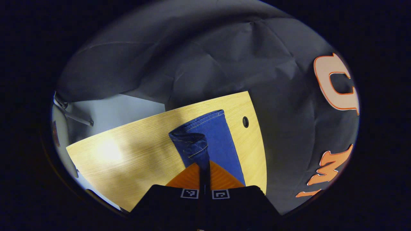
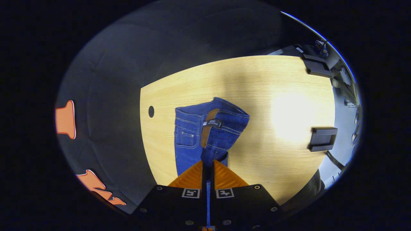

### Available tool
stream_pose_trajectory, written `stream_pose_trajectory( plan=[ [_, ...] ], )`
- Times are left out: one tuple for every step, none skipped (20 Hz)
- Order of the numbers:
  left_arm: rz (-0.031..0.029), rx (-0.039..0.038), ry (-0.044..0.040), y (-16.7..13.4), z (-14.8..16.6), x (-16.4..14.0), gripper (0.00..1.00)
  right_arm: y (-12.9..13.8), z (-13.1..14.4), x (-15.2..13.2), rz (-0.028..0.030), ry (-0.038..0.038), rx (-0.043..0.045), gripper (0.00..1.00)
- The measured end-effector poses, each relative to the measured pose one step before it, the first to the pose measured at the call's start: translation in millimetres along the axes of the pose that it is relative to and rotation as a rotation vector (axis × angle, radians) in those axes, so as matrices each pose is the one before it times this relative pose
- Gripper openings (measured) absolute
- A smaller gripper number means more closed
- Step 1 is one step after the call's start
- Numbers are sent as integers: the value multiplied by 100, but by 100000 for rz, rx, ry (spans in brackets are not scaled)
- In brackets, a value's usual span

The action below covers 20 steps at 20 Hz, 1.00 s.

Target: Grasp the waist and the cuffs of the jeans and fold them to make the two legs overlap; first hold the waist and fold one-third of the jeans toward the cuffs, then hold the cuffs and fold the remaining one-third in the same direction to finish folding.

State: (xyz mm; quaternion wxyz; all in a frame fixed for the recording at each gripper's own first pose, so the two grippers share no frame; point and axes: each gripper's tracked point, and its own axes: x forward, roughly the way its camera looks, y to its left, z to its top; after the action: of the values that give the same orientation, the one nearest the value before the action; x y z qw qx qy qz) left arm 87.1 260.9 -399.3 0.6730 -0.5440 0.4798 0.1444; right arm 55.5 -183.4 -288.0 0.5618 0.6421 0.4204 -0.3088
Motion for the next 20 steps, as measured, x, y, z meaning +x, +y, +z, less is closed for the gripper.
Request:
stream_pose_trajectory(
  plan=[
    [534,1381,1406,-537,194,692,0,803,78,277,-799,-821,-143,4],
    [417,1883,709,-589,332,659,0,658,-14,450,-717,-141,-1077,4],
    [263,2015,564,-565,476,757,0,764,-94,364,-300,-88,-1472,4],
    [620,2478,-503,-785,174,514,0,791,131,455,-380,111,-1700,4],
    [1902,3000,-338,-467,430,524,0,715,-61,543,-167,876,-1199,4],
    [1791,3140,-614,-298,149,547,0,502,91,691,-594,1051,-1002,4],
    [1612,1616,237,-309,281,540,0,515,4,641,-228,803,-521,4],
    [978,1428,141,-367,-140,368,0,368,262,930,-1131,1070,-1136,4],
    [1196,1767,472,-152,109,301,0,487,-1,849,-379,1299,-644,4],
    [1165,1409,636,-76,-18,245,0,378,-10,687,-374,1598,-136,4],
    [509,679,-89,-194,279,143,0,544,100,795,-235,1279,324,4],
    [944,307,25,-193,276,303,0,463,19,678,-70,1522,-451,4],
    [1578,665,805,59,277,346,0,399,53,357,-271,891,1155,4],
    [2106,495,624,108,-100,124,0,433,-3,512,-278,1411,1136,4],
    [554,1531,-5,-275,341,58,0,640,13,414,421,976,723,4],
    [325,2052,-288,-304,-55,-62,0,589,-17,421,948,1234,-1130,4],
    [0,2113,-1404,-281,342,-303,0,545,-81,25,1267,1086,-1651,4],
    [-147,2474,-1846,-454,404,-318,1,484,-13,85,973,559,-1312,4],
    [-2030,1301,-128,-733,215,-460,1,846,-31,29,1800,306,-161,4],
    [-5267,-858,-4073,-1452,880,-69,1,1031,205,0,3984,164,155,6]
  ],
)
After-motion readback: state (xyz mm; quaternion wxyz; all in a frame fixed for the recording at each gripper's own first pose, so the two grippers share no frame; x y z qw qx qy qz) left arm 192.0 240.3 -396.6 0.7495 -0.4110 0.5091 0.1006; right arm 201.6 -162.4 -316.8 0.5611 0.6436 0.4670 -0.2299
